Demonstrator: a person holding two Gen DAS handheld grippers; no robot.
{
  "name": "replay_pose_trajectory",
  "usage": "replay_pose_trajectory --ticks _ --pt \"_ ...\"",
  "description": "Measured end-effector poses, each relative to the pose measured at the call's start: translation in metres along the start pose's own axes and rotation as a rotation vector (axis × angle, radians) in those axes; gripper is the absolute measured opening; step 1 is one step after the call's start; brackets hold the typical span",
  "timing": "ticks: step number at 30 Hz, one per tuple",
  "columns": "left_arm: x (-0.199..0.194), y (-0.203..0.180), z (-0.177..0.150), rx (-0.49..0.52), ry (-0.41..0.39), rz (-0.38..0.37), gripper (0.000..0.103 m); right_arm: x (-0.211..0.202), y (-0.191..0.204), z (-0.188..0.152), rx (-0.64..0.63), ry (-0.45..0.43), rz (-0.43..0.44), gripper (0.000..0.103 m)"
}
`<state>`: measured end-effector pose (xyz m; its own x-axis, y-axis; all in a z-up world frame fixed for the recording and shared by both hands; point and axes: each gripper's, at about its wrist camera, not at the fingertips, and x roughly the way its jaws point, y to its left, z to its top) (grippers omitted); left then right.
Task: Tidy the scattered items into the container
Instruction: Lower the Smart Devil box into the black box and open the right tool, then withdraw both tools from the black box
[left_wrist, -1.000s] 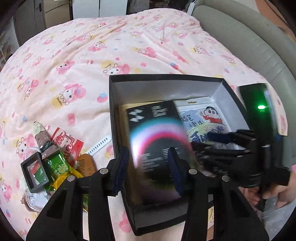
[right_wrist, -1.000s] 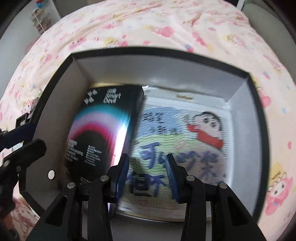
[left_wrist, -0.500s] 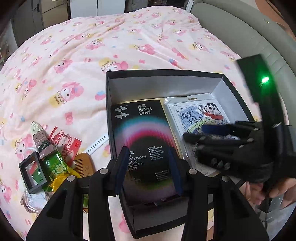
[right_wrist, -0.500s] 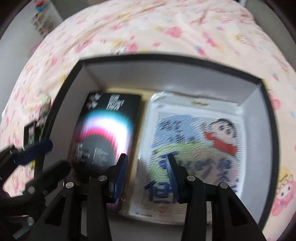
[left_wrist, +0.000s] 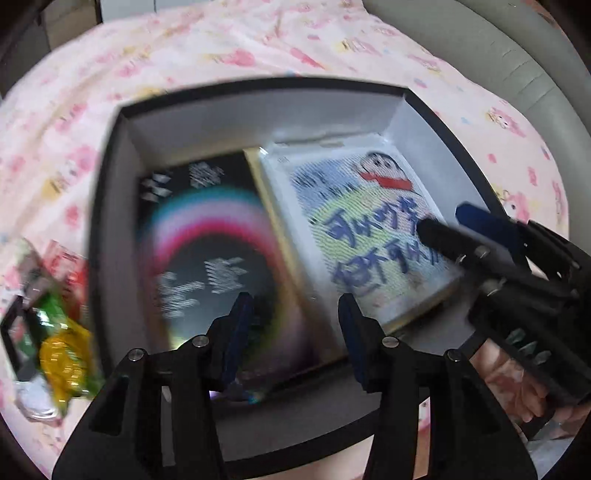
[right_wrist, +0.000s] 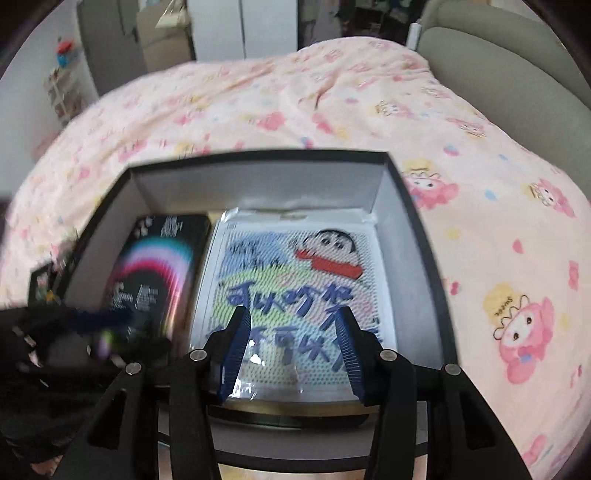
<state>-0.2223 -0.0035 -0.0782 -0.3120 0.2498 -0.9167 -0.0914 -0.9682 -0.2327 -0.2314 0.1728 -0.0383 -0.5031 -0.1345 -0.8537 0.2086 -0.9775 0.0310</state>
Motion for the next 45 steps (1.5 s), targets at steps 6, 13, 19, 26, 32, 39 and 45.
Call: replay_pose_trajectory --ticks 6,13,19,26,32,39,45 --pt "0.023 -0.008 0.027 -0.067 0.087 -0.019 0.053 0.020 -0.009 -0.003 0.080 0.003 0.053 0.044" --pt "0.030 -0.003 0.033 -0.098 0.113 -0.150 0.050 0.018 -0.019 -0.003 0.151 0.005 0.091 0.042" --pt "-0.009 0.001 0.023 -0.098 -0.096 -0.064 0.058 0.009 -0.013 -0.003 0.136 -0.018 0.064 0.047" --pt "-0.069 -0.021 -0.004 -0.036 -0.234 -0.048 0.058 -0.051 0.001 -0.019 0.083 -0.147 0.029 0.048" --pt "-0.098 -0.045 -0.064 0.030 -0.256 -0.096 0.062 -0.085 0.007 -0.055 0.071 -0.151 0.067 0.048" --pt "-0.130 -0.055 -0.113 0.039 -0.234 -0.044 0.062 -0.111 0.031 -0.092 0.043 -0.131 0.090 0.048" --pt "-0.153 -0.026 -0.133 -0.019 -0.239 -0.014 0.062 -0.124 0.066 -0.100 0.002 -0.140 0.124 0.048"
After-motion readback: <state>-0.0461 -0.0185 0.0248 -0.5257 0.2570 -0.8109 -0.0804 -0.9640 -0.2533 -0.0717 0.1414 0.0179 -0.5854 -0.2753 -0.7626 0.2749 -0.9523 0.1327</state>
